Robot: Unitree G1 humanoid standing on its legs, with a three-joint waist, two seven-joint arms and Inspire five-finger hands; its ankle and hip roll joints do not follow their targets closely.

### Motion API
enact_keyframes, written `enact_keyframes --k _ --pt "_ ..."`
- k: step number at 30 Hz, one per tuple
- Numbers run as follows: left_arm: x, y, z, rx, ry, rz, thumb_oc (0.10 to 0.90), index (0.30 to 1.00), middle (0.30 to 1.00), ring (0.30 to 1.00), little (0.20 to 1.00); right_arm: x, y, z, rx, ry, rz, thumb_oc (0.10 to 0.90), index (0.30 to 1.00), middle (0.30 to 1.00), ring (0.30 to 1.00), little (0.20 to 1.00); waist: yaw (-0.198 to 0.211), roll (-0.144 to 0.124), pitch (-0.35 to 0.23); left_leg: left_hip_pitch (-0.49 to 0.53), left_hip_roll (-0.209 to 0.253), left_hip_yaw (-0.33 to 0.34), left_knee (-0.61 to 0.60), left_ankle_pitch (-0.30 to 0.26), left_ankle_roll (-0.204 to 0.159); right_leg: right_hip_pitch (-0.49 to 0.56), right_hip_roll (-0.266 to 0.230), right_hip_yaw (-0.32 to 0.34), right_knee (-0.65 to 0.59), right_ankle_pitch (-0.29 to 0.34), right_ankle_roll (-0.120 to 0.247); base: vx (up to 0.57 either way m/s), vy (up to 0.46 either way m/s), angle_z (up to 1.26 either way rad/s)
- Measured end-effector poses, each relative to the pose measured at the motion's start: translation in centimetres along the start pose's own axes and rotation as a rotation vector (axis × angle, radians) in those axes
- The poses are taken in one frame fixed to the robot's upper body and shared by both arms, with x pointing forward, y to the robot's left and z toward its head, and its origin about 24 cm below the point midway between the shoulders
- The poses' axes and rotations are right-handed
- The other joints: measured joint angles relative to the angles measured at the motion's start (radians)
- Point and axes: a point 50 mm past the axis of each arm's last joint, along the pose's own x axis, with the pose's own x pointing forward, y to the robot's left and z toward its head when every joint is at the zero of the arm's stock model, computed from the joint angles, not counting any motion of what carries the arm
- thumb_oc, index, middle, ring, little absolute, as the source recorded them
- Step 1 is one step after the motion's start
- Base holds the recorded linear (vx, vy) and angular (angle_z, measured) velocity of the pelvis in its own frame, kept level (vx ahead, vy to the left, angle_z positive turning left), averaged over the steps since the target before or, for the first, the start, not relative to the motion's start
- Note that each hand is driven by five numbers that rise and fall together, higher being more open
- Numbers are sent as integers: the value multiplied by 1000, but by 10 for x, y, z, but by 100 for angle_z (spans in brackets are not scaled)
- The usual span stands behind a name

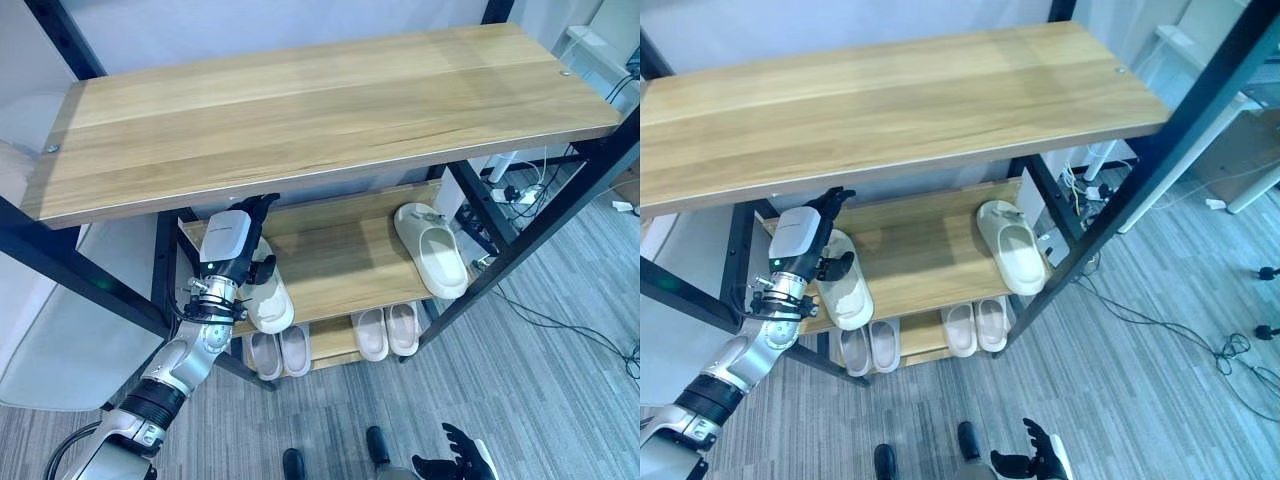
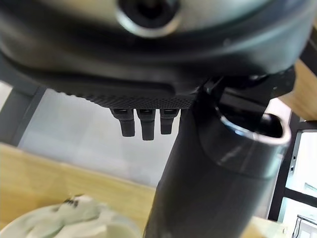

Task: Arrange the slippers neatly on the shoe rack.

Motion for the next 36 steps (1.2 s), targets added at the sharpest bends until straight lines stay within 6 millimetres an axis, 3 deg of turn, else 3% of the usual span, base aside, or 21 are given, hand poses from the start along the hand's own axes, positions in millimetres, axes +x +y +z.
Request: enact_keyframes --k 23,31,36 --pt "0 5 -4 -3 25 24 800 900 900 900 900 0 1 5 6 -37 11 800 900 900 900 900 6 -22 38 -3 2 -1 0 0 0 -3 2 -1 0 2 0 0 0 0" --pt "-11 3 -15 -4 83 18 800 900 900 900 900 5 2 20 4 -92 13 800 900 900 900 900 20 -24 46 20 3 -3 -1 0 -1 21 3 -4 -7 1 -1 17 0 1" --pt "-15 4 -5 -36 46 31 800 900 900 900 900 7 3 27 5 -103 15 800 900 900 900 900 37 -19 49 28 2 -7 0 1 0 31 2 -6 -7 1 -1 0 0 0"
